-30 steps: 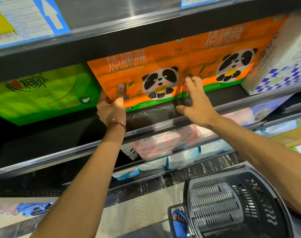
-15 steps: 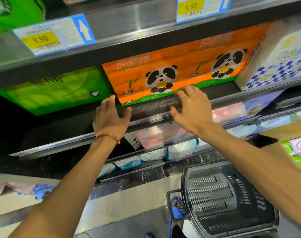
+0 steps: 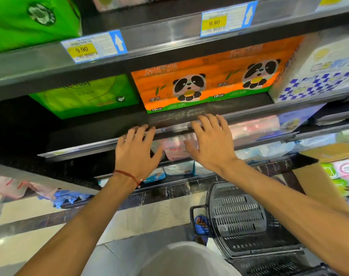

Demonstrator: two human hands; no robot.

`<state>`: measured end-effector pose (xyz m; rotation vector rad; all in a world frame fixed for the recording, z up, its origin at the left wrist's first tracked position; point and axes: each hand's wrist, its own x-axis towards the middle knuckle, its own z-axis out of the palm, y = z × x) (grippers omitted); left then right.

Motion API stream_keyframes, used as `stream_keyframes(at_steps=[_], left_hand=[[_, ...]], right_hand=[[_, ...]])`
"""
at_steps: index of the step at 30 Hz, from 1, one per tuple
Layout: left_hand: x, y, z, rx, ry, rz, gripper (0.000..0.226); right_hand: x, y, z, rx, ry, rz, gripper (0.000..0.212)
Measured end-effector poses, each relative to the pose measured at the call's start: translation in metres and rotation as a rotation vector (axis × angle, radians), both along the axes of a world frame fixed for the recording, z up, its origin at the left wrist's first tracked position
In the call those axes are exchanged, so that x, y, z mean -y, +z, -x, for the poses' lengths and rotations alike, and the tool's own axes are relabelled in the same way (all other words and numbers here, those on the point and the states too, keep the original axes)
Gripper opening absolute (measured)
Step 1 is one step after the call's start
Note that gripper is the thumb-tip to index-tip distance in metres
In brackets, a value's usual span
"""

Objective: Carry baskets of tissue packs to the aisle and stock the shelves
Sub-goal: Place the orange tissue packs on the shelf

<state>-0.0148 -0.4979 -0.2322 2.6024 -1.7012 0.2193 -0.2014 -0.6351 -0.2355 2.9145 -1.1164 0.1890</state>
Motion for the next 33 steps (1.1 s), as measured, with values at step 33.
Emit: stream_keyframes(at_steps=[33], left_hand=[[-0.462, 0.003, -0.034, 0.015, 0.54, 0.031, 0.061]], right_hand=[[-0.361, 0.0, -0.133, 0.073, 0.805, 0.003, 0.06]])
